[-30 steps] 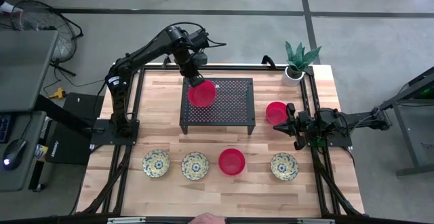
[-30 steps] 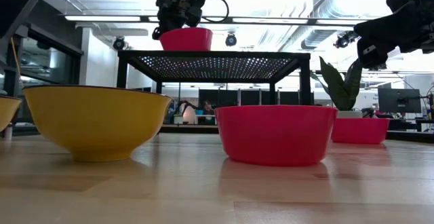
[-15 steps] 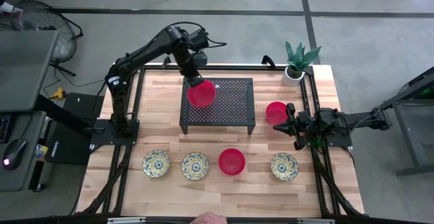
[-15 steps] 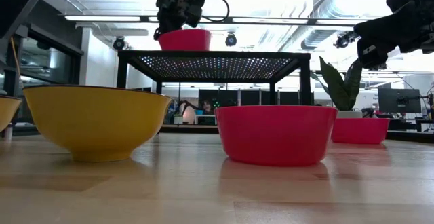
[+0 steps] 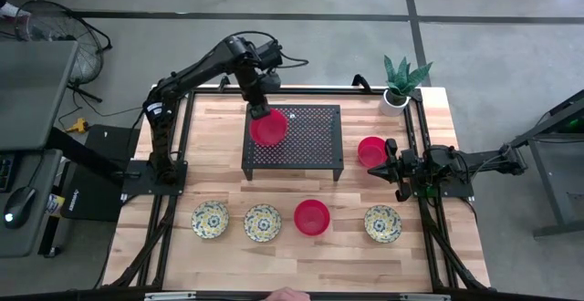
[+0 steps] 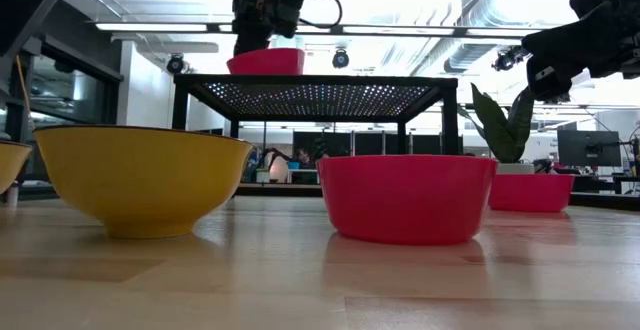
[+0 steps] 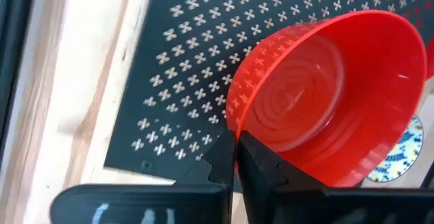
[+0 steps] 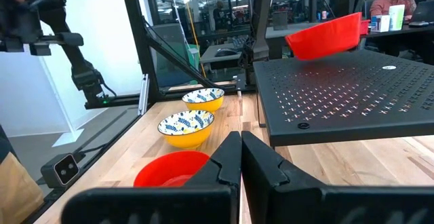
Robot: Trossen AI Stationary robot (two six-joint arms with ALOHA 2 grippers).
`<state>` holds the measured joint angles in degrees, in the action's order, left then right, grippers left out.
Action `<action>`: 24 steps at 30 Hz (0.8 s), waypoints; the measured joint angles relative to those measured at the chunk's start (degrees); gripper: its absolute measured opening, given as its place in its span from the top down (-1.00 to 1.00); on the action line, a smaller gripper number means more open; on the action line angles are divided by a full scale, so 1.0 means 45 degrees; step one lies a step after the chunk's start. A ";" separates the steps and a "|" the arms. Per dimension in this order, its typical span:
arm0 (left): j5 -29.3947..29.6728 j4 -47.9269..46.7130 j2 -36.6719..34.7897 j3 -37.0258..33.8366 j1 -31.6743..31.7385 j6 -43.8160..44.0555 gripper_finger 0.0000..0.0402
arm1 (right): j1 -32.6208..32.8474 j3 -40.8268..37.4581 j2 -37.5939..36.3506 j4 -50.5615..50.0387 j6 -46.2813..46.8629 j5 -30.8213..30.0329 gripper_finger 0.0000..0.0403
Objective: Pick & Place Mini bowls
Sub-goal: Put the top left red bowl on the shelf
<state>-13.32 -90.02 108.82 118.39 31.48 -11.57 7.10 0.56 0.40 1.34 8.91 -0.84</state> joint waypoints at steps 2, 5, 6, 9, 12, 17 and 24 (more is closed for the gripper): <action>-0.0010 0.0012 0.0052 -0.0005 -0.0018 -0.0309 0.95 | 0.0004 0.0000 0.0000 0.0000 0.0004 0.0000 1.00; -0.0060 -0.0003 0.0018 -0.0005 -0.0010 -0.0689 0.95 | 0.0004 0.0002 0.0000 0.0000 0.0002 0.0000 1.00; -0.0063 0.0001 0.0019 -0.0005 -0.0009 -0.0795 0.95 | 0.0000 0.0000 0.0000 0.0000 0.0004 0.0000 1.00; 0.0031 0.0001 0.0028 -0.0005 0.0000 -0.0850 0.95 | 0.0004 0.0000 0.0000 0.0000 0.0000 0.0000 1.00; 0.0124 0.0006 0.0028 -0.0005 0.0000 -0.0935 0.95 | -0.0001 0.0000 0.0000 0.0000 0.0004 0.0000 1.00; 0.0087 0.0003 0.0031 -0.0005 0.0000 -0.1044 0.95 | -0.0001 0.0000 0.0000 0.0000 0.0004 0.0000 1.00; 0.0175 0.0001 0.0033 -0.0005 0.0000 -0.1361 0.74 | 0.0003 0.0000 0.0000 0.0000 -0.0001 0.0000 1.00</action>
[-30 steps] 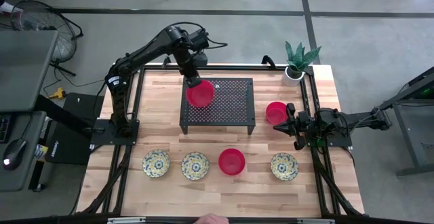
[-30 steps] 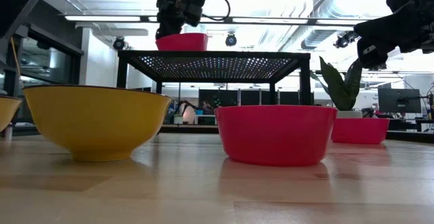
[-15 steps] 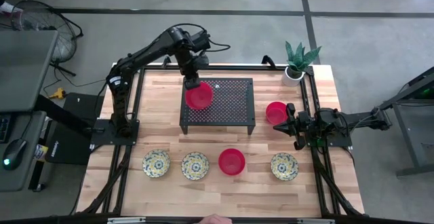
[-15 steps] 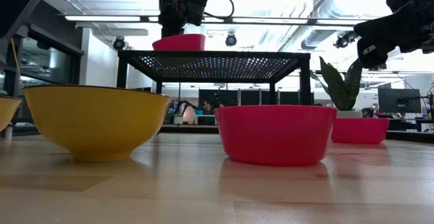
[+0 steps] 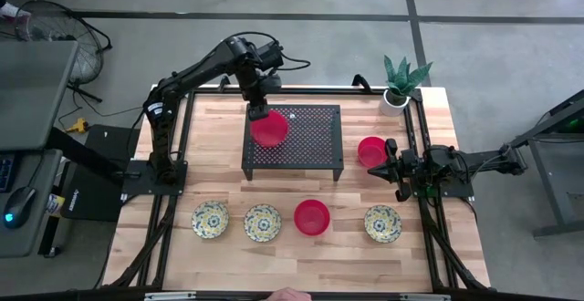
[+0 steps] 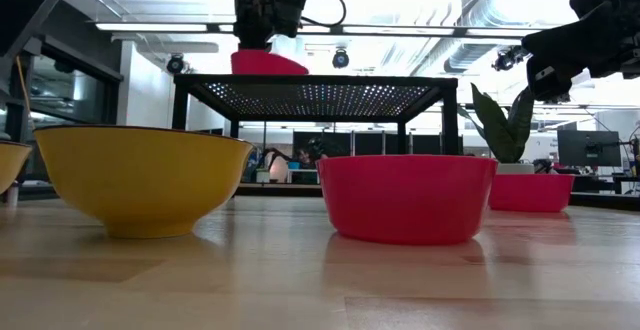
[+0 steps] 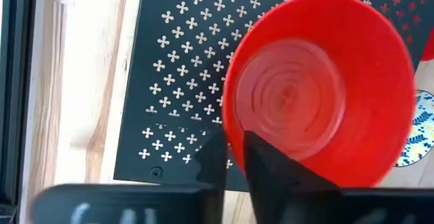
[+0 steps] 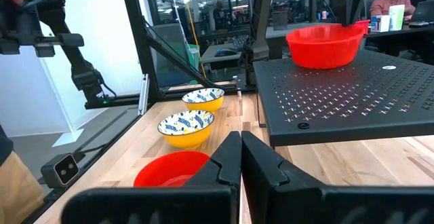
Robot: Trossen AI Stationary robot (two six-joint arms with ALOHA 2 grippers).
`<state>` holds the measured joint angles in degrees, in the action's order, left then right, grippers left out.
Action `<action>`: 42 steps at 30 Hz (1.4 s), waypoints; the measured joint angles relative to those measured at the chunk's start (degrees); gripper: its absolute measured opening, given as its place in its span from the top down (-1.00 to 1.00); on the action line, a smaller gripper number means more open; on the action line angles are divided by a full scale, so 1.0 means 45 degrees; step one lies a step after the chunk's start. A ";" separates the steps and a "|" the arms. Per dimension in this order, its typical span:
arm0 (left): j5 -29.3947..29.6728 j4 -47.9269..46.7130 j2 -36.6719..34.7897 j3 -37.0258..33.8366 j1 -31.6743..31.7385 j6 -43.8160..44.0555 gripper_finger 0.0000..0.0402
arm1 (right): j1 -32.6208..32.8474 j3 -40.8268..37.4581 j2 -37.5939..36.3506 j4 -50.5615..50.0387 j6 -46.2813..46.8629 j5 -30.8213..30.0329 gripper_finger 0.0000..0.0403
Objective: Pick & Place Mini bowls
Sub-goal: Put the top left red bowl on the shelf, then put the left yellow patterned bowl on the shelf
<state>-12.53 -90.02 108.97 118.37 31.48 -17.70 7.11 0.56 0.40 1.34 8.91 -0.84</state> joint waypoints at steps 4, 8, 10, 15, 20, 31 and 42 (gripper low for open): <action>0.0015 0.0000 0.0000 0.0000 0.0000 -0.0013 0.52 | -0.0001 0.0000 0.0000 0.0000 0.0000 0.0000 1.00; 0.0015 0.0000 0.0000 0.0000 0.0000 -0.0013 0.37 | -0.0003 0.0002 0.0000 0.0000 0.0003 0.0000 1.00; 0.0023 0.0002 0.0000 0.0000 0.0000 -0.0012 0.34 | 0.0001 0.0000 0.0000 0.0000 0.0005 0.0000 1.00; 0.0773 0.0005 -0.0156 0.0000 0.0000 -0.0005 0.34 | 0.0001 0.0005 0.0000 0.0000 0.0005 0.0000 1.00; 0.2060 0.0003 -0.0816 0.0010 0.0000 -0.0016 0.33 | -0.0004 0.0000 0.0000 0.0000 0.0003 0.0000 1.00; 0.2594 0.0011 -0.2284 0.0019 -0.0577 0.2224 0.33 | -0.0001 0.0000 0.0000 0.0000 0.0005 0.0000 1.00; 0.2979 0.0005 -0.4980 -0.2619 -0.3193 0.4268 0.34 | -0.0004 0.0001 0.0000 0.0000 0.0002 0.0000 1.00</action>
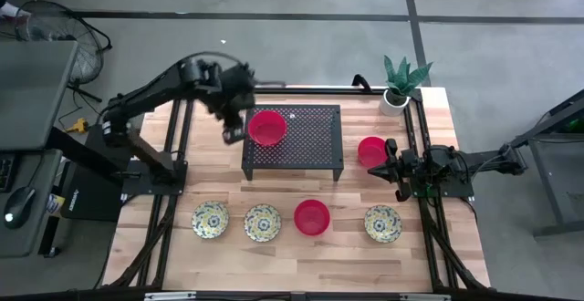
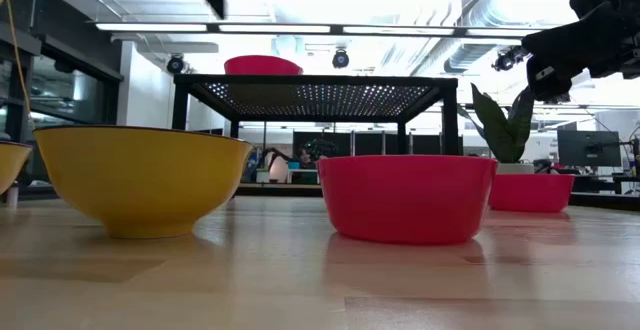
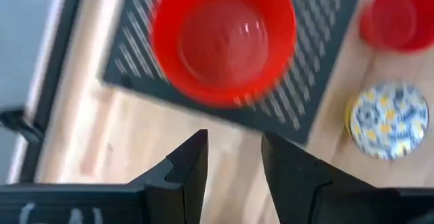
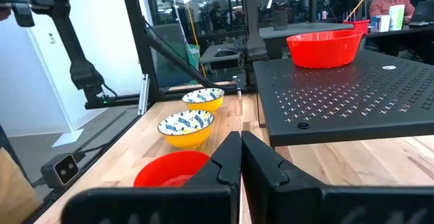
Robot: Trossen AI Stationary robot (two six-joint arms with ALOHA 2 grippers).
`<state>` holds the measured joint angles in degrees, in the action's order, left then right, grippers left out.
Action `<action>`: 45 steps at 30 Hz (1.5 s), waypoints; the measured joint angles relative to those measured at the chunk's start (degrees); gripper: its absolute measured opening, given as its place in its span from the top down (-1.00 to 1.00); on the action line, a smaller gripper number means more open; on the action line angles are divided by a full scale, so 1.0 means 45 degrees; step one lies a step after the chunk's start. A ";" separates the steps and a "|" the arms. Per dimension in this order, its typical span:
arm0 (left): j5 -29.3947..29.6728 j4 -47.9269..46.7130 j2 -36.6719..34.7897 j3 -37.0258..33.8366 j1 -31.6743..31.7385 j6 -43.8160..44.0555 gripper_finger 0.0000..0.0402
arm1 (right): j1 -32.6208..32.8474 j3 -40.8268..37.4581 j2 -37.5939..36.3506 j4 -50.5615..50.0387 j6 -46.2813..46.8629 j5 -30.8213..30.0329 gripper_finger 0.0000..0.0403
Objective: Pick & Place Mini bowls
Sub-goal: Put the left yellow patterned bowl on the shelf
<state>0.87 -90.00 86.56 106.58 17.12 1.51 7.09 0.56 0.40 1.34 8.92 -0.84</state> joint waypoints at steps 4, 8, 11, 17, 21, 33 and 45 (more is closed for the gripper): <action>0.0004 -0.0043 -0.1882 -0.2473 -0.1208 0.1562 0.34 | 0.0000 0.0004 0.0000 0.0000 0.0002 0.0000 1.00; -0.0055 -0.0011 -0.3602 -0.4749 -0.2875 0.4124 0.34 | 0.0002 0.0001 0.0000 0.0000 0.0000 0.0000 1.00; -0.0061 -0.0012 -0.4628 -0.6221 -0.4304 0.6217 0.34 | 0.0005 0.0002 0.0000 0.0000 0.0002 0.0000 1.00; -0.0170 0.0126 -0.5670 -0.8461 -0.6701 0.9467 0.34 | 0.0005 -0.0001 0.0000 0.0000 0.0002 0.0000 1.00; -0.0345 0.0558 -0.5883 -0.9651 -0.7684 1.0826 0.34 | 0.0005 0.0004 0.0000 0.0003 0.0000 0.0003 1.00; -0.0767 0.3390 -0.5871 -1.2796 -0.9039 1.4042 0.34 | 0.0005 -0.0001 0.0000 0.0019 0.0002 0.0000 1.00; -0.1844 0.5451 -0.4745 -1.3546 -0.9067 1.4387 0.34 | 0.0000 -0.0001 0.0034 0.0034 0.0002 -0.0005 1.00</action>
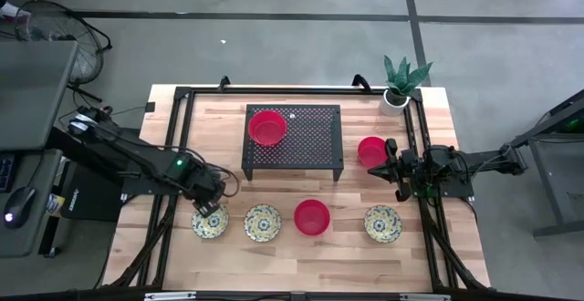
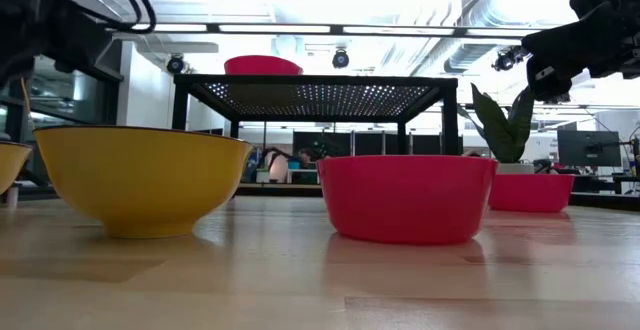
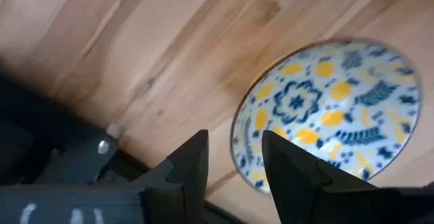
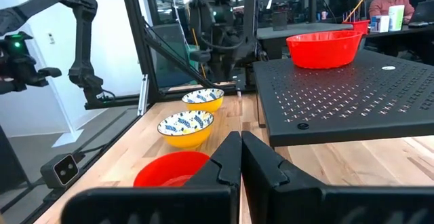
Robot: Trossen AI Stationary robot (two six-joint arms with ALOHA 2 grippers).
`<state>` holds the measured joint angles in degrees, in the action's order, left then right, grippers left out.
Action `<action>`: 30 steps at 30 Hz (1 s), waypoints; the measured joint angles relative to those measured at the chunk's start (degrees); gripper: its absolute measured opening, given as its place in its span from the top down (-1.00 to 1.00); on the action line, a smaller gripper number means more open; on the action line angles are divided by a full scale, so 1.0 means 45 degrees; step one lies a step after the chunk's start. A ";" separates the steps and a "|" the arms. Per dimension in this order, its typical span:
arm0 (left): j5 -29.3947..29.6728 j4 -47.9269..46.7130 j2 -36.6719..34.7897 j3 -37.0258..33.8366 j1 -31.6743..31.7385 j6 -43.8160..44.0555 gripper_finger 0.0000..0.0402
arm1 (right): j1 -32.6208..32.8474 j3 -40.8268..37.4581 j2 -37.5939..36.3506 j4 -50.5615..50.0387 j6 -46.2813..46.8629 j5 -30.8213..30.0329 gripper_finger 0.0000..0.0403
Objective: Pick & Place Mini bowls
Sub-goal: Put the left yellow patterned bowl on the shelf
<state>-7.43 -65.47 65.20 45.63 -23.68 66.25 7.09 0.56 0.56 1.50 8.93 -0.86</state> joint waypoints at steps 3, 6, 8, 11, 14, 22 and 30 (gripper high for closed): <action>-0.0307 -0.0069 0.0549 0.0000 -0.0028 -0.0035 0.34 | 0.0002 0.0000 0.0037 0.0010 -0.0005 0.0000 1.00; -0.0628 -0.0190 0.0947 0.0000 -0.0097 -0.0104 0.34 | 0.0005 0.0000 0.0058 0.0010 -0.0001 -0.0001 1.00; -0.0772 -0.0102 0.1156 0.0000 -0.0097 -0.0110 0.34 | 0.0000 0.0000 0.0092 0.0010 0.0000 -0.0005 1.00; -0.0831 -0.0060 0.1307 0.0000 -0.0092 -0.0182 0.34 | 0.0002 0.0000 0.0111 0.0024 0.0000 -0.0004 1.00; -0.0819 -0.0114 0.1303 0.0000 -0.0083 -0.0328 0.34 | 0.0004 0.0000 0.0126 0.0019 0.0000 0.0000 1.00; -0.0794 0.0495 0.1246 -0.0265 -0.0083 -0.0505 0.34 | 0.0005 0.0000 0.0126 0.0019 -0.0003 0.0000 1.00; -0.0893 0.1946 0.0737 -0.1316 -0.0081 -0.0629 0.34 | 0.0005 0.0000 0.0131 0.0015 -0.0001 0.0003 1.00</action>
<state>-11.45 -56.71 68.52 39.70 -24.05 63.42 7.11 0.56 1.15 1.56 8.92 -0.85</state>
